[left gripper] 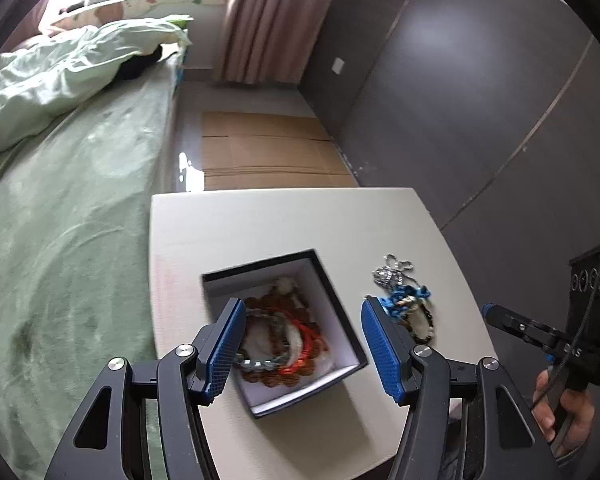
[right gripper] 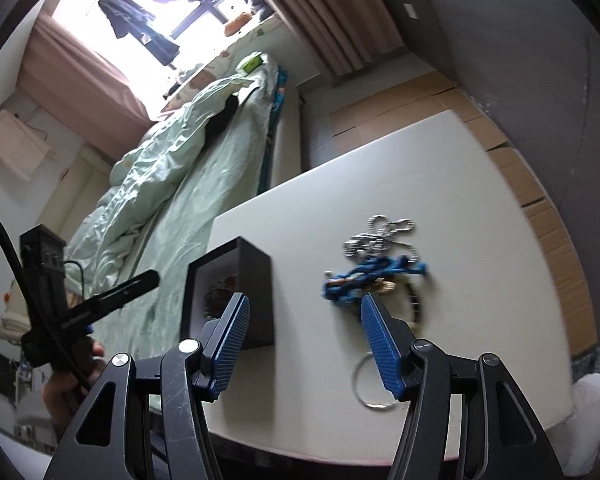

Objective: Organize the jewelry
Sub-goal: 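Reach the left gripper to the pile and grasp the blue knotted cord bracelet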

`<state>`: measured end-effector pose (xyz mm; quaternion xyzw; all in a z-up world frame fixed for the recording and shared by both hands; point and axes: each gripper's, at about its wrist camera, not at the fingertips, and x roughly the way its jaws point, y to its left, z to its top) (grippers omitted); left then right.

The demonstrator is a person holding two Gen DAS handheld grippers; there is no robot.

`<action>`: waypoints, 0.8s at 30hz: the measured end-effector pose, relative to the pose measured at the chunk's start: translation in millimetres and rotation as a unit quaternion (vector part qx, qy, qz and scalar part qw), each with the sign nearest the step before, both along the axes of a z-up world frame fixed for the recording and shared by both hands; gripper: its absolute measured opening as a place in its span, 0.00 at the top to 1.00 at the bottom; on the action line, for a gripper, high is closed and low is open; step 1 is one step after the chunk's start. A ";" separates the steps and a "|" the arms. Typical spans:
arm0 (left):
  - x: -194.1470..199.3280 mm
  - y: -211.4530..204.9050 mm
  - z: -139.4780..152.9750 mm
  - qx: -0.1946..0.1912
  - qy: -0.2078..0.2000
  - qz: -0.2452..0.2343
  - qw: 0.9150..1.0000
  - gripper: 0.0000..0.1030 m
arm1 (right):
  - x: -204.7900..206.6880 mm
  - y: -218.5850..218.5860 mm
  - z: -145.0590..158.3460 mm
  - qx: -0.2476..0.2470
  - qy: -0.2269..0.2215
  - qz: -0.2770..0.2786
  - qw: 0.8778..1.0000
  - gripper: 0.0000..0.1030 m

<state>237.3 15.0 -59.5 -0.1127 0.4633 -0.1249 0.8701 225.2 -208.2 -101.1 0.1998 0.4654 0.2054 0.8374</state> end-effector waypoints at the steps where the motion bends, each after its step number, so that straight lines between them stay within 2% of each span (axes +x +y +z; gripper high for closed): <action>1: 0.1 -4.6 0.7 -0.001 -0.002 -0.006 1.000 0.40 | 0.9 -2.5 -0.7 -0.002 0.002 -0.003 1.000 0.43; 4: 0.8 -19.6 0.3 -0.003 -0.003 -0.024 1.000 0.39 | -0.4 -13.6 -0.9 -0.006 0.006 -0.012 1.000 0.42; 5: 0.1 -22.5 0.4 -0.003 -0.004 -0.027 1.000 0.36 | -2.1 -17.6 -0.1 -0.007 0.004 -0.014 1.000 0.37; 6: -0.5 -26.7 0.5 -0.002 -0.006 -0.032 0.999 0.32 | -3.5 -21.0 0.7 -0.008 0.003 -0.016 1.000 0.28; 8: -1.9 -35.9 0.5 0.001 -0.009 -0.040 0.999 0.27 | -6.8 -27.5 2.2 -0.010 -0.002 -0.019 1.000 0.22; 15: -4.8 -72.2 -5.9 0.014 -0.006 -0.076 0.997 0.27 | -12.6 -43.6 -2.8 -0.039 0.003 -0.022 0.999 0.22; 24: -3.1 -113.3 -15.5 0.029 0.001 -0.112 0.993 0.27 | -17.5 -79.6 -14.3 -0.048 0.021 -0.048 0.997 0.22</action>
